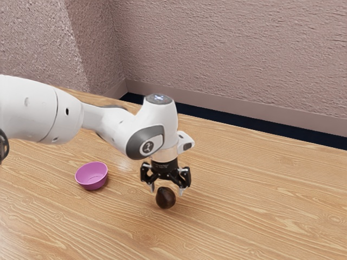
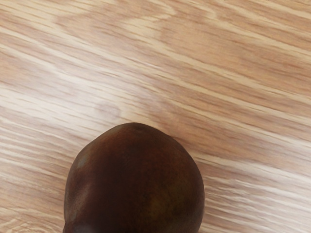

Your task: Place the pear in the bowl.

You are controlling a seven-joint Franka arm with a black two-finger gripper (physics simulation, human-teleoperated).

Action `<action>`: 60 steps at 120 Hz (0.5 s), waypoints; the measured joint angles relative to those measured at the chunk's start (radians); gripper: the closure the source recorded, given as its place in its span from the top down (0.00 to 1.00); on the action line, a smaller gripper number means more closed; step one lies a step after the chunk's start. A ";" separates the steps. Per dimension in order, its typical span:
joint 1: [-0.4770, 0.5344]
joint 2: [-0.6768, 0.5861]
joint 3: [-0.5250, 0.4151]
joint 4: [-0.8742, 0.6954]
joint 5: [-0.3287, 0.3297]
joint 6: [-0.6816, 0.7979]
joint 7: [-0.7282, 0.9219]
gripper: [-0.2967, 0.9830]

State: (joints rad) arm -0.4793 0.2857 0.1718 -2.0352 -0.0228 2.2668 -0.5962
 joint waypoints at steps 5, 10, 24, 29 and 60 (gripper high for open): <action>0.000 0.010 0.000 0.000 0.001 0.011 -0.016 0.75; 0.002 0.017 0.000 -0.001 0.001 0.021 -0.031 0.75; 0.008 0.030 0.000 -0.001 0.001 0.042 -0.068 0.75; 0.008 0.036 0.000 -0.002 0.001 0.047 -0.079 0.74; 0.008 0.055 0.000 -0.032 0.001 0.091 -0.136 0.69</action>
State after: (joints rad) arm -0.4710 0.3411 0.1718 -2.0673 -0.0223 2.3580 -0.7322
